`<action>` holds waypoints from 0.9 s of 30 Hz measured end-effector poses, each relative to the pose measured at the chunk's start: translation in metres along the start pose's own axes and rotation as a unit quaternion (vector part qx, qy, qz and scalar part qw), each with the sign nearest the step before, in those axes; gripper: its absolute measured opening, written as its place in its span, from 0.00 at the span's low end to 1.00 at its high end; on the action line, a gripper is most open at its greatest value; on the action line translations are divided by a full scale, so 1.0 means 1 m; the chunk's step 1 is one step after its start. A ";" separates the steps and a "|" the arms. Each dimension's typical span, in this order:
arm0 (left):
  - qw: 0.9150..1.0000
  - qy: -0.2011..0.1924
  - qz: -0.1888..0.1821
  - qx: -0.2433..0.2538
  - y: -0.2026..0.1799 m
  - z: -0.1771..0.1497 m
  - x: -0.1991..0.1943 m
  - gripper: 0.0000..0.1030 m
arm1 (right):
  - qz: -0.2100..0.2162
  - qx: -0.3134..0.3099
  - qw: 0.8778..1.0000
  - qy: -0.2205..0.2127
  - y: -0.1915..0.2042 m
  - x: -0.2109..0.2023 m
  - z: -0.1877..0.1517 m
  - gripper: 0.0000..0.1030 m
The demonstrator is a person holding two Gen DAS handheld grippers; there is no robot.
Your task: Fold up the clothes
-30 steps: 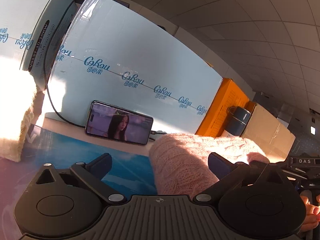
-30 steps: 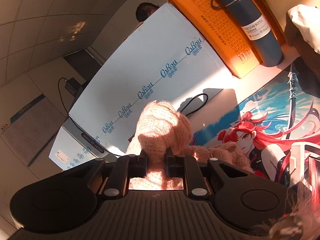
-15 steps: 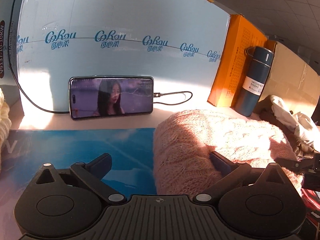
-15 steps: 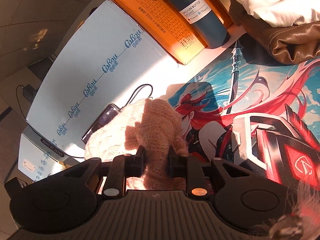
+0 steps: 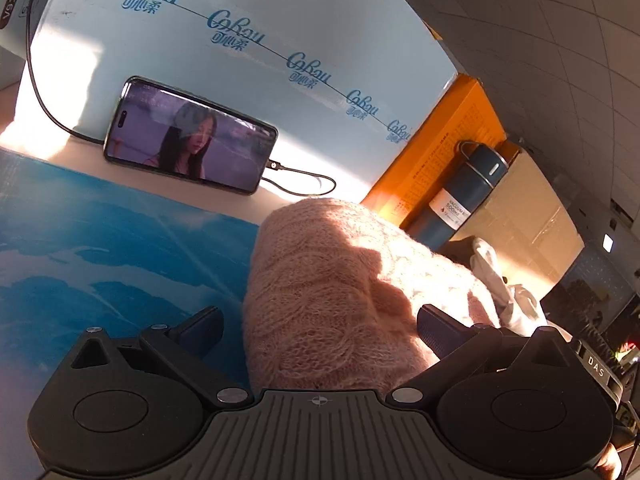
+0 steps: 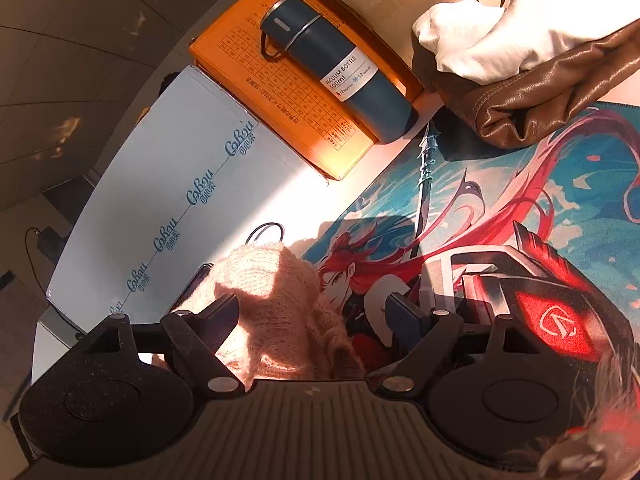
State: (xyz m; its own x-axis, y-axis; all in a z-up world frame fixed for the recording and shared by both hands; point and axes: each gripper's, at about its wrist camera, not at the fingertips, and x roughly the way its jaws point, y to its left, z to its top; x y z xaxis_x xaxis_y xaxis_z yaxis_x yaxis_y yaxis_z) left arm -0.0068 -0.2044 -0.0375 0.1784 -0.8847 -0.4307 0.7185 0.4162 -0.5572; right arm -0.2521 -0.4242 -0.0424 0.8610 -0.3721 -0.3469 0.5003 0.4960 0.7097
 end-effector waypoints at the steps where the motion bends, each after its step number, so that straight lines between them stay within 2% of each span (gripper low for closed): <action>1: 1.000 0.000 0.002 0.012 -0.004 -0.003 0.002 1.00 | 0.000 -0.004 1.000 0.010 0.001 0.002 -0.001 0.79; 4: 0.999 0.001 0.008 0.041 -0.014 -0.008 0.006 1.00 | 0.002 -0.050 0.998 0.040 0.013 0.010 -0.008 0.82; 8: 1.000 0.001 -0.004 0.028 -0.010 -0.006 0.008 1.00 | 0.019 -0.099 0.992 0.070 0.029 0.017 -0.022 0.82; 11: 0.999 0.007 0.000 0.041 -0.013 -0.007 0.008 1.00 | 0.032 -0.115 0.989 0.083 0.037 0.019 -0.030 0.82; 14: 0.999 0.010 0.006 0.052 -0.017 -0.008 0.008 0.99 | 0.034 -0.116 0.989 0.086 0.041 0.017 -0.035 0.75; 16: 0.998 0.009 0.011 0.053 -0.018 -0.008 0.005 0.91 | 0.033 -0.116 0.989 0.085 0.045 0.015 -0.038 0.62; 18: 0.998 0.014 0.018 0.058 -0.019 -0.010 -0.001 0.74 | 0.034 -0.116 0.989 0.083 0.050 0.013 -0.040 0.57; 19: 0.998 0.019 0.020 0.063 -0.020 -0.010 -0.004 0.70 | 0.034 -0.115 0.989 0.082 0.052 0.011 -0.041 0.55; 21: 0.997 0.028 0.017 0.066 -0.020 -0.009 -0.013 0.55 | 0.047 -0.114 0.989 0.079 0.059 0.008 -0.042 0.54; 23: 0.997 0.034 0.005 0.062 -0.016 -0.005 -0.026 0.49 | 0.068 -0.112 0.988 0.077 0.069 0.004 -0.042 0.52; 27: 0.998 0.001 0.003 0.070 -0.001 0.010 -0.064 0.46 | 0.123 -0.120 0.981 0.086 0.104 0.008 -0.047 0.51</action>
State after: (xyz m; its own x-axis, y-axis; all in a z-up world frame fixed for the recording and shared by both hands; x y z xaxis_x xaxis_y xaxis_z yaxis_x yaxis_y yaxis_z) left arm -0.0126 -0.1501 -0.0021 0.1816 -0.8815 -0.4359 0.8044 0.3881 -0.4497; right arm -0.1892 -0.3385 -0.0005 0.9507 -0.0908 -0.2964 0.2654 0.7328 0.6266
